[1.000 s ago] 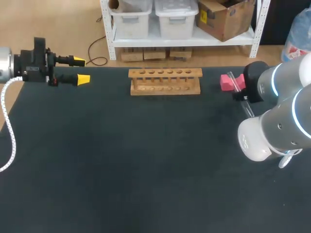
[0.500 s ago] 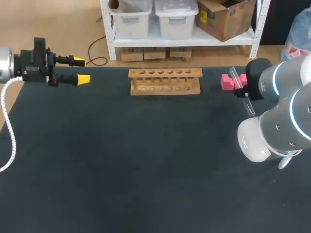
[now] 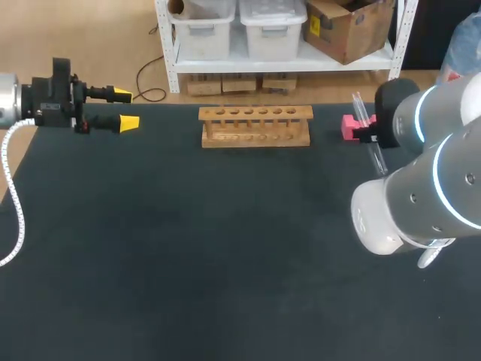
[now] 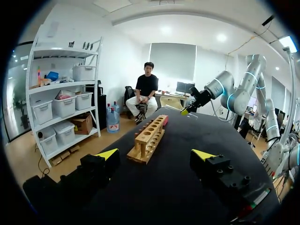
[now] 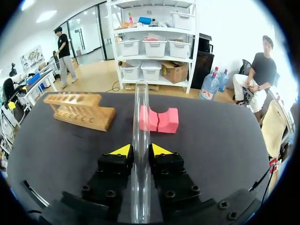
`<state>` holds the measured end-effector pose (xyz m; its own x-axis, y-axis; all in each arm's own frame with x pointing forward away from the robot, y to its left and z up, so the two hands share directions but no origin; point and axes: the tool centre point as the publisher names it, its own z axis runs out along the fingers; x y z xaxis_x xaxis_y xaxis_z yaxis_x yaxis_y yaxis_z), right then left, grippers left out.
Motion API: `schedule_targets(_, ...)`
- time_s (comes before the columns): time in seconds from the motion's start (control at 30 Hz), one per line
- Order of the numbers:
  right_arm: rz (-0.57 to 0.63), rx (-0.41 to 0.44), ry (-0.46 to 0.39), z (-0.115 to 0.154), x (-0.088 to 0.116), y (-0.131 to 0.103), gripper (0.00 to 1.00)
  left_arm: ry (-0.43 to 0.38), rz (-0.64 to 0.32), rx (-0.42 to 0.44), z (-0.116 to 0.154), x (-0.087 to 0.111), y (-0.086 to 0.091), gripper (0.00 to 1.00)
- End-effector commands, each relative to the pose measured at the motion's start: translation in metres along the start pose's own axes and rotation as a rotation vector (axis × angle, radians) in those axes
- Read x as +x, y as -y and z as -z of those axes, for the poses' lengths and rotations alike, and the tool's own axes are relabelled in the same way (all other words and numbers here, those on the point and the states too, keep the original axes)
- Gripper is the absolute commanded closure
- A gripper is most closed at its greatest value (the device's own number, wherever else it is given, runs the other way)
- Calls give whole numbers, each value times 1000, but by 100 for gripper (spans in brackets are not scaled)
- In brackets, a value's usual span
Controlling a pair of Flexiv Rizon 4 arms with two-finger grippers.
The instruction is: Grasp the test tube, adjust it, and insert it.
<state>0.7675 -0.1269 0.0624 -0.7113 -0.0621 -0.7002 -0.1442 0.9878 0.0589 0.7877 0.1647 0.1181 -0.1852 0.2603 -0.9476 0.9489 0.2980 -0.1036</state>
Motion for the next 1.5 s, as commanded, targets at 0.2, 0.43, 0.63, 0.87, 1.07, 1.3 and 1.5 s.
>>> schedule_targets(0.2,9,46,0,29,-18,-37,100,4,-3,-3,0,1,1,0)
schedule_targets(0.43,34,5,28,26,-34,-64,100,4,-3,-3,0,1,1,0)
schedule_targets(0.63,42,-33,35,12,-40,-88,100,4,-3,-3,0,1,1,0)
schedule_targets(0.87,47,-103,31,-8,-41,-113,100,4,-3,-3,0,1,1,0)
schedule_targets(1.07,42,-135,22,-20,-41,-126,100,4,-3,-3,0,1,1,0)
schedule_targets(1.3,19,-120,2,-29,-40,-133,100,4,-3,-3,0,1,1,0)
schedule_targets(1.5,2,-102,-11,-37,-40,-139,100,4,-3,-3,0,1,1,0)
